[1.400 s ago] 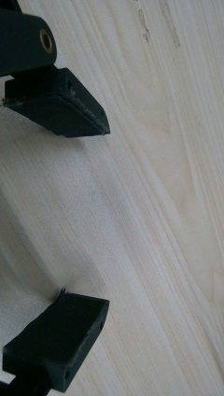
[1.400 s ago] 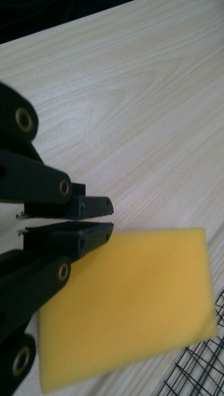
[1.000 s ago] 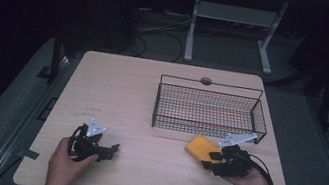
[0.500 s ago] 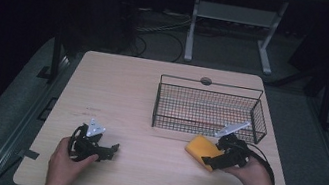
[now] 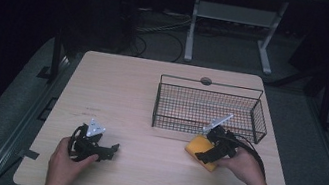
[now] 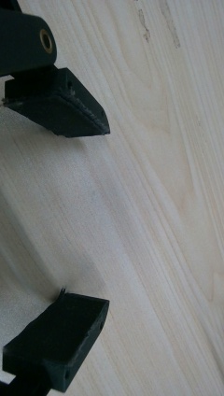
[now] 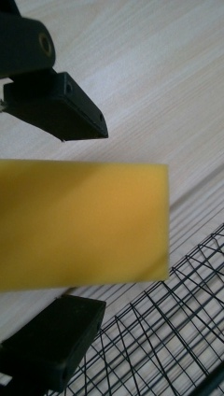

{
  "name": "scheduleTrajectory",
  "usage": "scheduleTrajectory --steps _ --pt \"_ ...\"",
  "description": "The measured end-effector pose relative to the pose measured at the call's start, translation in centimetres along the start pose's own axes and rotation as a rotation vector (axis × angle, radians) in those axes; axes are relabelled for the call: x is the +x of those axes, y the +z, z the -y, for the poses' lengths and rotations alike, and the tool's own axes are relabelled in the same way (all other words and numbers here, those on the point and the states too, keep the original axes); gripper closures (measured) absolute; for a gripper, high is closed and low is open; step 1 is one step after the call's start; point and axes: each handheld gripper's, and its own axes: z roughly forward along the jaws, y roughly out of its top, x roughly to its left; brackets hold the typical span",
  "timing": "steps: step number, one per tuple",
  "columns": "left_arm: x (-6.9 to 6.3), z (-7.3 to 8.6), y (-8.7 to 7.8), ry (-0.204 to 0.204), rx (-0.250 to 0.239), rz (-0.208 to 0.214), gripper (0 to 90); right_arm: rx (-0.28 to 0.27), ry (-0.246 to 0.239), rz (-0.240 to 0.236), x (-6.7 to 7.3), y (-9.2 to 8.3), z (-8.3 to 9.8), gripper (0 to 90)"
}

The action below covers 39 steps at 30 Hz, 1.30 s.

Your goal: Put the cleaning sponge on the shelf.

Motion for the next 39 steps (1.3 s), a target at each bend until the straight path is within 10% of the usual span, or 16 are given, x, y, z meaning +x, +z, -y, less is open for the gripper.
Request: scheduleTrajectory --steps 18,39 --pt "0.0 0.0 0.0 0.0 0.0 0.0 13.0 0.064 -0.011 0.023 -0.2 2.5 0.4 15.9" --pt "0.0 0.0 0.0 0.0 0.0 0.0 13.0 0.05 -0.003 0.015 -0.1 1.5 0.4 22.4"
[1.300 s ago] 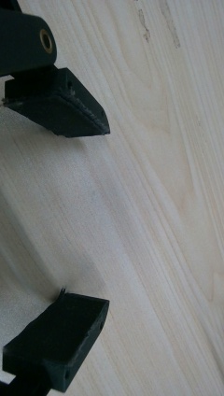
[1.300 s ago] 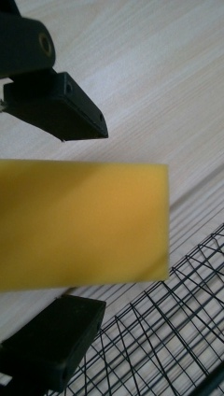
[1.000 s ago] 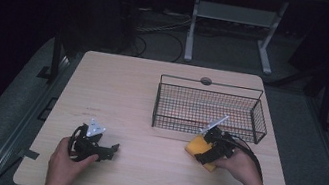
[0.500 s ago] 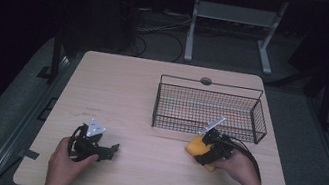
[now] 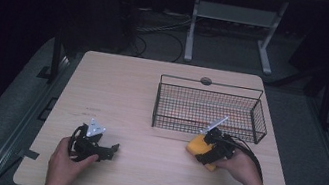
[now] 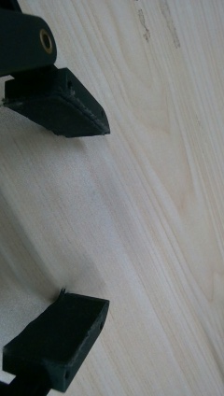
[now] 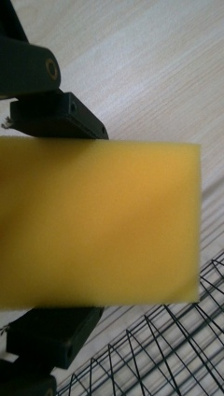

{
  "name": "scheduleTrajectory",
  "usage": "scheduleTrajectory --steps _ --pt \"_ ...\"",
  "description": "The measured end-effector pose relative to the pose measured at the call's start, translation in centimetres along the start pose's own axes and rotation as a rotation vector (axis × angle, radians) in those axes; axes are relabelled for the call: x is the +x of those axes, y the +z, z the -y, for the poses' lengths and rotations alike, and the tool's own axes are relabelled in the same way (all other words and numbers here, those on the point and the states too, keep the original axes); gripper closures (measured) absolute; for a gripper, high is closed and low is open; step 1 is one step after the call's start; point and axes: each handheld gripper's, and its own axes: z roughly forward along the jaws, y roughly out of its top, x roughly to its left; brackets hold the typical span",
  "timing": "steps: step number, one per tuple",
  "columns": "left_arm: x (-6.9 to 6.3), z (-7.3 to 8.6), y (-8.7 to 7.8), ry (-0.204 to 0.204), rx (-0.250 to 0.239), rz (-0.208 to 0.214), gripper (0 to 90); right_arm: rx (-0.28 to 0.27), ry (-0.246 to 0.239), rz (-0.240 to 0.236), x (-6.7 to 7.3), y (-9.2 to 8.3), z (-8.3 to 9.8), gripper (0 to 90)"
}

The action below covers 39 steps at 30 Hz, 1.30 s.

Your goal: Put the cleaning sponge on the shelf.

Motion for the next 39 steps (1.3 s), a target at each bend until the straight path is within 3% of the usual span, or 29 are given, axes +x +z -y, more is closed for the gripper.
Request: scheduleTrajectory --steps 20,39 --pt "0.0 0.0 0.0 0.002 0.0 -0.001 13.0 -0.036 0.013 0.003 -0.2 -3.8 0.3 22.6" --pt "0.0 0.0 0.0 0.002 0.0 -0.001 13.0 -0.068 0.037 0.009 -1.8 -7.8 0.0 22.7"
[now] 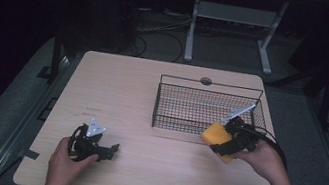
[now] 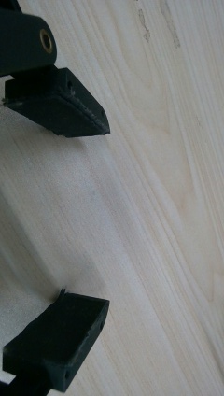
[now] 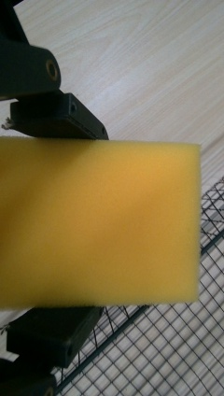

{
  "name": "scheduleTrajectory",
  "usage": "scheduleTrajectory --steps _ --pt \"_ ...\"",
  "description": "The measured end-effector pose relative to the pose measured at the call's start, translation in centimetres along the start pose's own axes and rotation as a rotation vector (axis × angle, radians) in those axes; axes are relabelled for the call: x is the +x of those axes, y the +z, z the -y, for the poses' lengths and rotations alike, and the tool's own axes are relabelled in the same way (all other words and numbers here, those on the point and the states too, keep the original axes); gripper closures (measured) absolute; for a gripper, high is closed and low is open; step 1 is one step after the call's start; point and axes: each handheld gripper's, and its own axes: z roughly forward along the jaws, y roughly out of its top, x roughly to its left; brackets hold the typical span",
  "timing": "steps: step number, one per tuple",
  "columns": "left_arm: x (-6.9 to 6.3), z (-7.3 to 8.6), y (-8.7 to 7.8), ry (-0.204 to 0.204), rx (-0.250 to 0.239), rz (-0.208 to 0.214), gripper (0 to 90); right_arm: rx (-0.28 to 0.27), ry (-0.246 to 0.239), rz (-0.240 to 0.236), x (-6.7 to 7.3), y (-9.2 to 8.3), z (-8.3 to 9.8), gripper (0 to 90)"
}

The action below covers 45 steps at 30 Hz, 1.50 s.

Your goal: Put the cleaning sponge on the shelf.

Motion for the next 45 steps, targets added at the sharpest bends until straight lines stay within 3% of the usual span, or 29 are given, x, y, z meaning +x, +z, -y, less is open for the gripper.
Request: scheduleTrajectory --steps 12,25,45 --pt "0.0 0.0 0.0 -0.004 -0.001 0.001 13.0 -0.022 0.043 0.02 -1.9 -1.4 -0.6 22.8" --pt "0.0 0.0 0.0 -0.004 -0.002 0.001 13.0 -0.015 0.091 0.066 -4.3 -1.9 -1.3 22.9" --pt "0.0 0.0 0.0 -0.002 0.0 0.001 13.0 -0.021 0.215 0.153 -9.7 -1.4 -2.4 22.9"
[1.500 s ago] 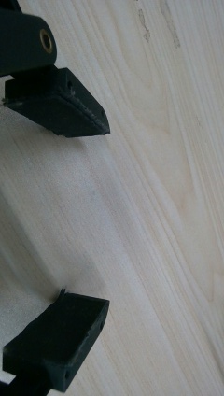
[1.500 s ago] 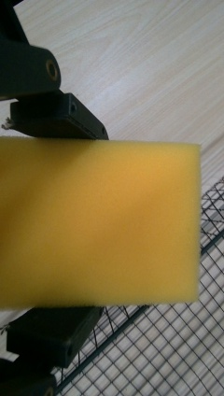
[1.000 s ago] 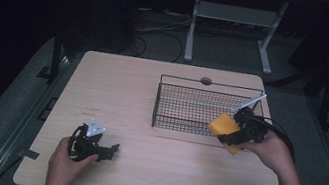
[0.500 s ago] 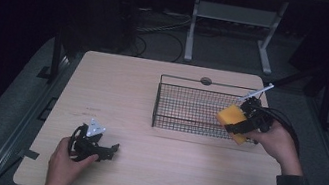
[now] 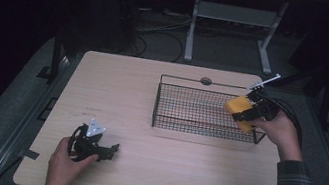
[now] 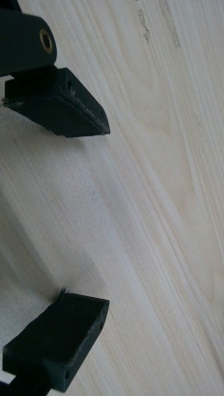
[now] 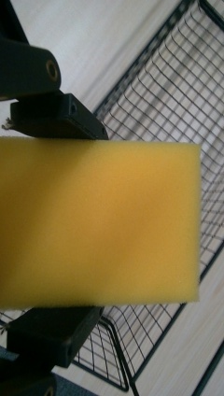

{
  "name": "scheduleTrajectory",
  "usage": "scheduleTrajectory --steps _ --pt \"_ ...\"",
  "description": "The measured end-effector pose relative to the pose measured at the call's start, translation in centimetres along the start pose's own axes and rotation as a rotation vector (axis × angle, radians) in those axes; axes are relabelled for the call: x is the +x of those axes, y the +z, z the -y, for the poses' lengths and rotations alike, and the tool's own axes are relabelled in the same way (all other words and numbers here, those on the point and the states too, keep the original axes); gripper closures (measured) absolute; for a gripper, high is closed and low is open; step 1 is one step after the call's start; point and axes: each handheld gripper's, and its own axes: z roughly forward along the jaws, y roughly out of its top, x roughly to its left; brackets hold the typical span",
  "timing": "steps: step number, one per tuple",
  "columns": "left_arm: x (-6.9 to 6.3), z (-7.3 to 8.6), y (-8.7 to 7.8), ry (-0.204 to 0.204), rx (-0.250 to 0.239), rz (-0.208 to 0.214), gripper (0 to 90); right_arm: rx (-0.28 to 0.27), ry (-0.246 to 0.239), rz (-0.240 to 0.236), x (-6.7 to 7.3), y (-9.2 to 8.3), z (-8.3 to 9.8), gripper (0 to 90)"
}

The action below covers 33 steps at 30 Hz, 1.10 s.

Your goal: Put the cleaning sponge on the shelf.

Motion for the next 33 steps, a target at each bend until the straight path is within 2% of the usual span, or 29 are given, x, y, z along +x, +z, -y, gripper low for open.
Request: scheduleTrajectory --steps 6,18,25,33 --pt "0.0 0.0 0.0 0.0 0.0 0.0 13.0 0.006 0.033 0.015 -1.1 1.0 -0.6 22.9" --pt "0.0 0.0 0.0 -0.001 -0.001 0.0 13.1 0.023 0.061 0.037 -2.4 3.4 -1.1 22.9" --pt "0.0 0.0 0.0 0.0 0.0 0.0 13.0 0.021 0.082 0.027 -2.9 4.5 -0.7 22.9" --pt "0.0 0.0 0.0 0.0 0.0 0.0 13.0 0.044 0.096 0.012 -3.1 5.8 -0.2 22.7"
